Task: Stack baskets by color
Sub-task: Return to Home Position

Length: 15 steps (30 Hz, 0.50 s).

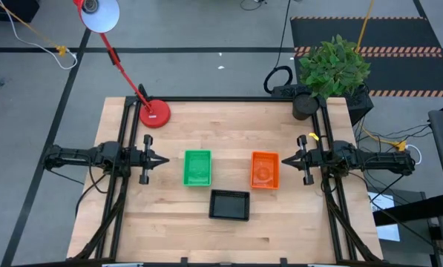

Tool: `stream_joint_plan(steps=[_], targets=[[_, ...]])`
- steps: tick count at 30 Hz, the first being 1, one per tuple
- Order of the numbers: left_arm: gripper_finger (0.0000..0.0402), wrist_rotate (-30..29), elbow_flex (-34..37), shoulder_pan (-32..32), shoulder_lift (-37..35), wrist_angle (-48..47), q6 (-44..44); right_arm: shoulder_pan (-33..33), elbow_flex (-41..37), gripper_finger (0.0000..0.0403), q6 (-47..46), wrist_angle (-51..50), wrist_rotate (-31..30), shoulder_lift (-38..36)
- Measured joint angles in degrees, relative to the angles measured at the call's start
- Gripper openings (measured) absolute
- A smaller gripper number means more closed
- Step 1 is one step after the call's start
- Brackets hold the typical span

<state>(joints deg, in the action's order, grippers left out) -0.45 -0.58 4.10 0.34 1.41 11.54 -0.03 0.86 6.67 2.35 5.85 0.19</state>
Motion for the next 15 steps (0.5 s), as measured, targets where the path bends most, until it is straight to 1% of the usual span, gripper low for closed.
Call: stream_joint_plan(steps=[9, 15], targets=[[0.001, -0.02, 0.0, 0.0, 0.0, 0.02, 0.05, 0.0, 0.0, 0.0, 0.0, 0.0, -0.01, 0.0], [0.001, -0.09, 0.0, 0.0, 0.02, 0.36, 2.88, 0.0, 0.0, 0.0, 0.01, 0.0, 0.0, 0.0]])
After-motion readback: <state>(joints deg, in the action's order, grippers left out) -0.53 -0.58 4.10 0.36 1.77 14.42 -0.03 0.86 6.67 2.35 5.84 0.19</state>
